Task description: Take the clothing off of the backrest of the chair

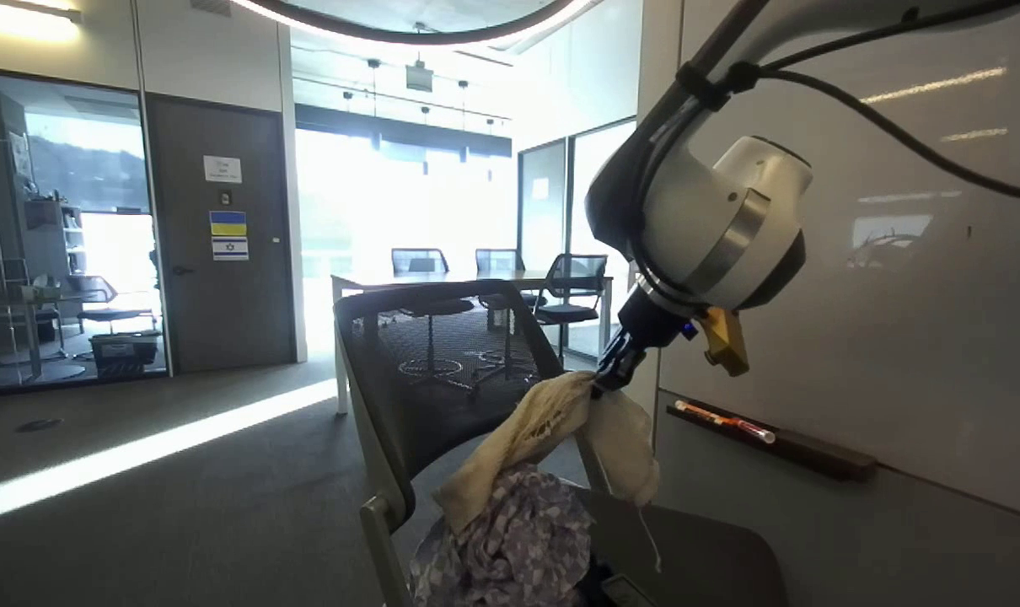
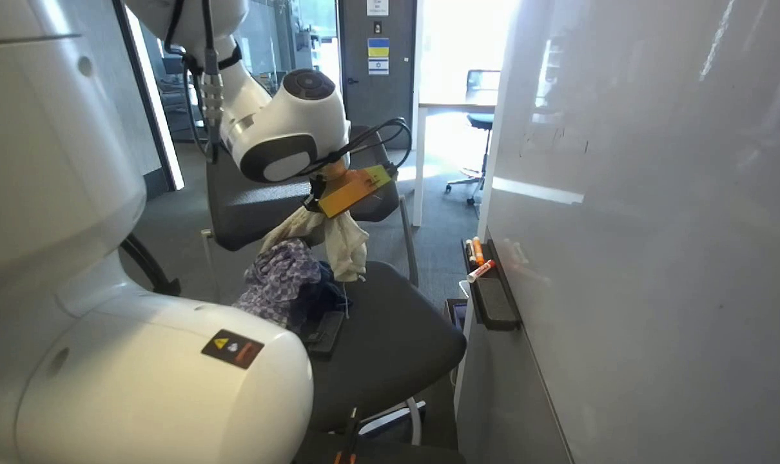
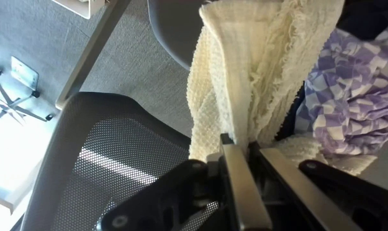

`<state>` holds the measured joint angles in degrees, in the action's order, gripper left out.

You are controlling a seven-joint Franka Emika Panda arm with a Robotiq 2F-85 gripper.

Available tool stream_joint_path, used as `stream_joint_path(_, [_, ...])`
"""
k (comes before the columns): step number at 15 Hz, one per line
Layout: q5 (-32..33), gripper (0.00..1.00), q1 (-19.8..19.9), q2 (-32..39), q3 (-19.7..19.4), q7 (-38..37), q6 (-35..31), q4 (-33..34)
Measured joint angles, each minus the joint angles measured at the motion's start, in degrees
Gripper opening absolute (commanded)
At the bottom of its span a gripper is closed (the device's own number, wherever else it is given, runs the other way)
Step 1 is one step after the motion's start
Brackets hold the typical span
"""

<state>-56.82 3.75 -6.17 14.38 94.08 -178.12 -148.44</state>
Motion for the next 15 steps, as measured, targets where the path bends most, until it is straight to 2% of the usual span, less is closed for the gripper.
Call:
stream_joint_path(2, [4.0, 0.05, 0.4, -2.7, 0.4, -1.7, 1.8, -1.8])
stream_joint_path(5, [7.6, 0.05, 0.2, -4.9, 1.9, -2.9, 8.7, -1.5])
stream_joint_path(10, [11.0, 0.05, -0.6, -3.4, 3.9, -5.8, 20.0, 1.8])
stream_joint_path(13, [18.1, 0.05, -3.2, 1.1, -0.2, -11.9, 22.1, 2.9])
stream_joint_path(14, [19.9, 0.10, -3.8, 2.9, -1.5, -13.4, 22.4, 3.3])
stream_joint_path(15, [20.8, 0.36, -4.4, 4.7, -2.6, -14.1, 22.8, 3.9])
